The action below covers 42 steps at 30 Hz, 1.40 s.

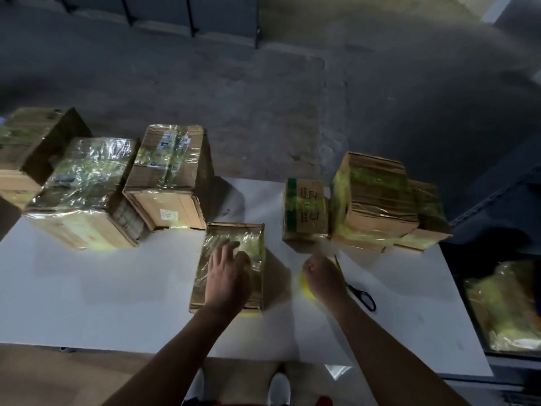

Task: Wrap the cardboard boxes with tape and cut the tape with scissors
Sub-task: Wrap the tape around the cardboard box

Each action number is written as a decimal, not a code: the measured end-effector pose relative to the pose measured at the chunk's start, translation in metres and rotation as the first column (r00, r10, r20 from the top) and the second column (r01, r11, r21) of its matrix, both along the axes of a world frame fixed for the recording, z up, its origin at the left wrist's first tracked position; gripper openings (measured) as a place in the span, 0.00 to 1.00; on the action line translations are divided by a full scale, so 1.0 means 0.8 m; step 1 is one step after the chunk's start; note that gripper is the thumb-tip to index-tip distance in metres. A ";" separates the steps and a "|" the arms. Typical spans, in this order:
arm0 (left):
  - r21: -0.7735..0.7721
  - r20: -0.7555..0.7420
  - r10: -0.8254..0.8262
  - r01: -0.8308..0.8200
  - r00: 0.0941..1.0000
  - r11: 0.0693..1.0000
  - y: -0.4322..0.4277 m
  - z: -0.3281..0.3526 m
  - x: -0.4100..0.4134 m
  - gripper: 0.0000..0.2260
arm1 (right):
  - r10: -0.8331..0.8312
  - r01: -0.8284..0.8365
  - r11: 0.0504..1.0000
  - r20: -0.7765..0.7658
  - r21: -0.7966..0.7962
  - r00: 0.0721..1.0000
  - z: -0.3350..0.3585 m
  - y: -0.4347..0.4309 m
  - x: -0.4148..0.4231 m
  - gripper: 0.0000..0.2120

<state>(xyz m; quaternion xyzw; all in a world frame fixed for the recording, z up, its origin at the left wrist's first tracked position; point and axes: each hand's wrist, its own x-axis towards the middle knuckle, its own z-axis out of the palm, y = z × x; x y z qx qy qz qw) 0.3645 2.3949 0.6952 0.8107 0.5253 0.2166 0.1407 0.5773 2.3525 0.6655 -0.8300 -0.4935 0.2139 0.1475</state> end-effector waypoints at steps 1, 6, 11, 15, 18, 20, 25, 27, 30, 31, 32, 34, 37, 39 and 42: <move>-0.025 -0.006 -0.008 0.008 1.000 1.000 -0.003 0.002 0.009 0.06 | 0.026 -0.026 0.999 0.020 -0.021 0.999 -0.005 -0.003 0.004 0.13; -0.118 0.003 -0.044 0.044 0.999 0.992 -0.018 -0.001 0.032 0.05 | 0.248 -0.200 0.947 0.182 -0.250 0.951 -0.025 -0.012 0.008 0.15; -0.092 0.050 -0.031 0.035 0.998 0.995 -0.016 0.008 0.034 0.06 | 0.194 -0.175 0.979 0.230 -0.100 0.954 -0.025 -0.008 0.005 0.12; -0.141 0.190 0.014 0.013 0.982 0.990 0.003 0.022 0.033 0.09 | 0.248 -0.258 0.964 0.143 0.058 0.958 -0.004 -0.007 0.011 0.13; -0.242 0.299 0.107 -0.034 0.948 0.970 0.026 0.034 0.030 0.12 | 0.266 -0.269 0.945 0.040 0.184 0.963 0.020 -0.008 0.009 0.14; -0.299 0.361 0.155 -0.043 0.920 0.953 0.045 0.043 0.026 0.12 | 0.265 -0.254 0.937 -0.013 0.240 0.964 0.039 -0.005 0.003 0.14; -0.536 0.440 0.272 0.007 0.856 0.844 0.090 0.065 0.010 0.14 | 0.265 -0.214 0.922 -0.122 0.322 0.957 0.080 0.013 -0.022 0.14; -0.579 0.489 0.252 0.095 0.835 0.810 0.102 0.070 -0.001 0.13 | 0.285 -0.226 0.916 -0.141 0.332 0.948 0.091 0.021 -0.036 0.13; -0.596 0.548 0.209 0.203 0.810 0.777 0.109 0.074 -0.018 0.12 | 0.315 -0.254 0.908 -0.141 0.333 0.939 0.100 0.033 -0.056 0.13; -0.589 0.553 0.201 0.209 0.809 0.780 0.110 0.073 -0.024 0.13 | 0.321 -0.261 0.905 -0.140 0.335 0.937 0.103 0.037 -0.063 0.13; -0.578 0.552 0.191 0.208 0.812 0.789 0.112 0.071 -0.031 0.13 | 0.328 -0.267 0.903 -0.140 0.337 0.934 0.104 0.040 -0.070 0.13; -0.555 0.539 0.176 0.191 0.823 0.810 0.115 0.069 -0.045 0.11 | 0.336 -0.276 0.903 -0.141 0.330 0.931 0.106 0.046 -0.082 0.13; -0.525 0.548 0.144 0.205 0.824 0.826 0.121 0.068 -0.060 0.06 | 0.338 -0.281 0.906 -0.141 0.317 0.930 0.107 0.054 -0.094 0.13; -0.502 0.548 0.101 0.229 0.830 0.834 0.124 0.068 -0.067 0.02 | 0.343 -0.286 0.908 -0.151 0.306 0.927 0.108 0.057 -0.099 0.13; -0.478 0.549 0.073 0.241 0.833 0.845 0.126 0.068 -0.071 0.03 | 0.340 -0.285 0.914 -0.166 0.288 0.926 0.112 0.059 -0.102 0.14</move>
